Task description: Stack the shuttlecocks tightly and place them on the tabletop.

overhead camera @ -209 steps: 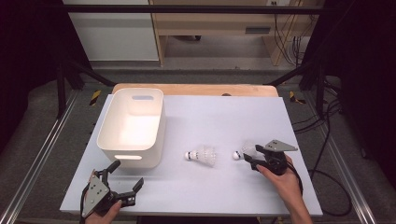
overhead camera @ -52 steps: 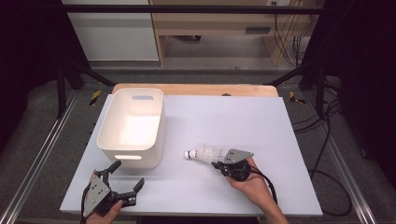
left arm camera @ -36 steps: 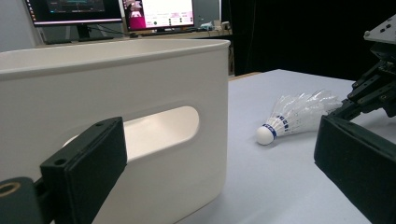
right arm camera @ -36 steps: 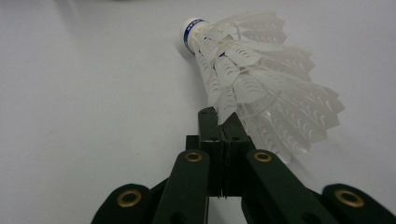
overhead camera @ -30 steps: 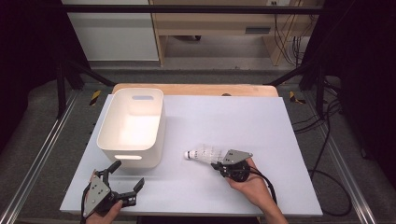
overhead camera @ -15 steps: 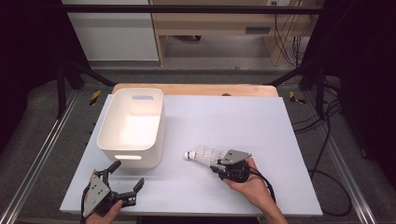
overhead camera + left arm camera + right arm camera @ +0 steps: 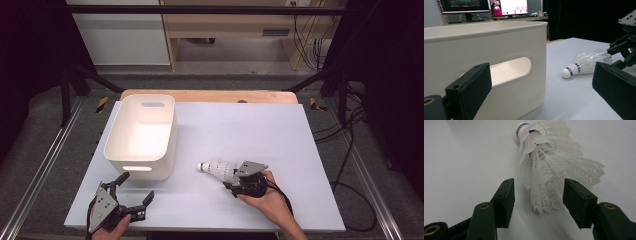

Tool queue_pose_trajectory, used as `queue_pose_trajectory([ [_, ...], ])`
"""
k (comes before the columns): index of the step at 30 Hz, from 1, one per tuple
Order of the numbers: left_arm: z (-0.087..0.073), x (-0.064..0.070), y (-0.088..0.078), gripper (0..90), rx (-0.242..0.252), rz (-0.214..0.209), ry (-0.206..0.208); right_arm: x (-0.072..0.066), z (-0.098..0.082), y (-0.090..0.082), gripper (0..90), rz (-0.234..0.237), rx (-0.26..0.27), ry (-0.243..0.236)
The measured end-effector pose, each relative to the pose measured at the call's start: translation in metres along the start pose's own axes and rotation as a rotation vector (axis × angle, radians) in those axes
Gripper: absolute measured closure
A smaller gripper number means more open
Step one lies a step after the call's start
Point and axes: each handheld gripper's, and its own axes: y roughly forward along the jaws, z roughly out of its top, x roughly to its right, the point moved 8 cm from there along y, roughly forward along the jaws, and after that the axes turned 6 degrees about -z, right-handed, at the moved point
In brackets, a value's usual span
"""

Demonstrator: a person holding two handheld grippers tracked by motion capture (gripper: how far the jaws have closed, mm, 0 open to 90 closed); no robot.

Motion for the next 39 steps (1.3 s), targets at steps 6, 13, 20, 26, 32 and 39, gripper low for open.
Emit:
queue_pose_trajectory([
  [6, 0.0, -0.001, 0.0, 2.5, 0.006, 0.001, -0.006, -0.001, 0.0, -0.001, 33.1, -0.018, -0.004, -0.002],
  [13, 0.001, 0.0, -0.001, 2.3, 0.009, 0.0, -0.002, 0.0, 0.0, -0.002, 23.5, -0.036, -0.004, 0.01],
  [20, 0.002, 0.0, -0.001, 1.8, 0.014, -0.006, 0.0, 0.002, -0.002, -0.004, 16.6, -0.047, -0.011, 0.028],
  [26, 0.002, 0.0, -0.001, 1.5, 0.017, -0.005, -0.001, 0.004, -0.002, -0.008, 13.7, -0.053, -0.011, 0.039],
  [32, 0.002, 0.0, -0.001, 1.4, 0.018, -0.006, -0.005, 0.006, -0.003, -0.012, 11.2, -0.059, -0.006, 0.058],
  [39, 0.002, 0.0, -0.002, 1.3, 0.019, -0.004, -0.007, 0.006, -0.006, -0.015, 9.6, -0.058, -0.008, 0.07],
])
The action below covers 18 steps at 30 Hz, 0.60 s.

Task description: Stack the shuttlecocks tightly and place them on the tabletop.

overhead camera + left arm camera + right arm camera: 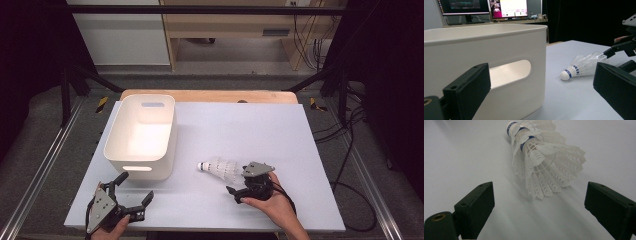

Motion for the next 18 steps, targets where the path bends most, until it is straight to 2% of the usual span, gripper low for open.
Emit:
queue_pose_trajectory([
  [8, 0.001, 0.0, 0.0, 1.1, 0.003, -0.003, 0.005, 0.0, -0.001, -0.004, 7.5, -0.001, 0.001, 0.004],
  [18, 0.002, 0.001, -0.001, 1.1, 0.007, 0.001, 0.006, 0.009, -0.004, -0.022, 5.7, -0.008, 0.032, 0.026],
])
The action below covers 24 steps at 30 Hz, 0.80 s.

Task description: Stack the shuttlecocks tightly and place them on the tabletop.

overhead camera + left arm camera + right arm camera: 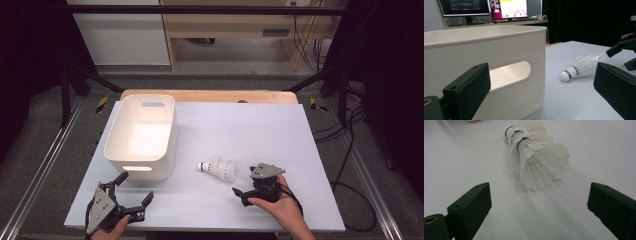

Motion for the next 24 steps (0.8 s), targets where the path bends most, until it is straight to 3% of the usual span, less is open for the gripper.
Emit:
queue_pose_trajectory([
  [8, 0.0, -0.001, 0.0, 1.1, 0.002, 0.0, -0.002, 0.006, 0.002, -0.006, 5.6, 0.005, 0.049, 0.054],
  [18, 0.0, 0.002, 0.001, 1.1, 0.002, -0.008, 0.004, 0.001, 0.007, -0.009, 7.6, 0.052, 0.08, 0.105],
  [24, 0.001, 0.001, 0.0, 1.1, 0.006, -0.004, 0.002, -0.005, 0.008, -0.007, 9.9, 0.065, 0.098, 0.099],
])
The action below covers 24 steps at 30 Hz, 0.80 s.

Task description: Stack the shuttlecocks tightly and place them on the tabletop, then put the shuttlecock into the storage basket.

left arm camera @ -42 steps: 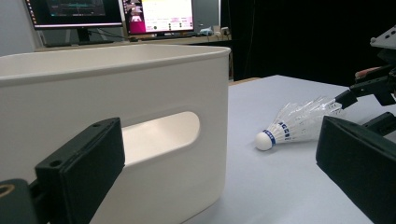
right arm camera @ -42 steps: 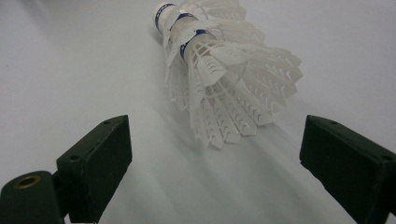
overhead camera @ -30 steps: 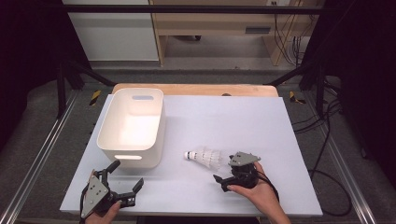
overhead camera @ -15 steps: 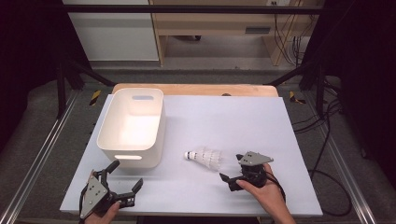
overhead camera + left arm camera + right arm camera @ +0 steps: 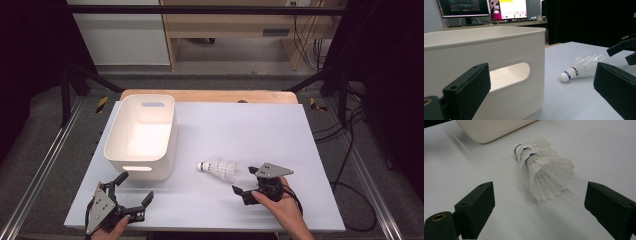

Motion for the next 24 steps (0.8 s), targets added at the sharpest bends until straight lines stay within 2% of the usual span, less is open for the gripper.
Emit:
queue_pose_trajectory([
  [6, 0.0, 0.0, 0.0, 1.1, 0.0, -0.002, 0.002, -0.005, 0.001, 0.005, 9.9, -0.011, 0.021, -0.027],
  [14, -0.001, 0.0, 0.0, 1.1, -0.002, -0.002, 0.0, -0.007, -0.001, 0.008, 10.6, -0.011, 0.011, -0.039],
  [18, 0.0, 0.0, 0.0, 1.1, -0.002, -0.001, 0.0, -0.008, -0.002, 0.009, 10.4, -0.005, 0.001, -0.039],
  [24, 0.0, -0.001, 0.0, 1.1, 0.001, 0.001, -0.001, -0.009, -0.007, 0.013, 8.3, -0.004, -0.044, -0.024],
])
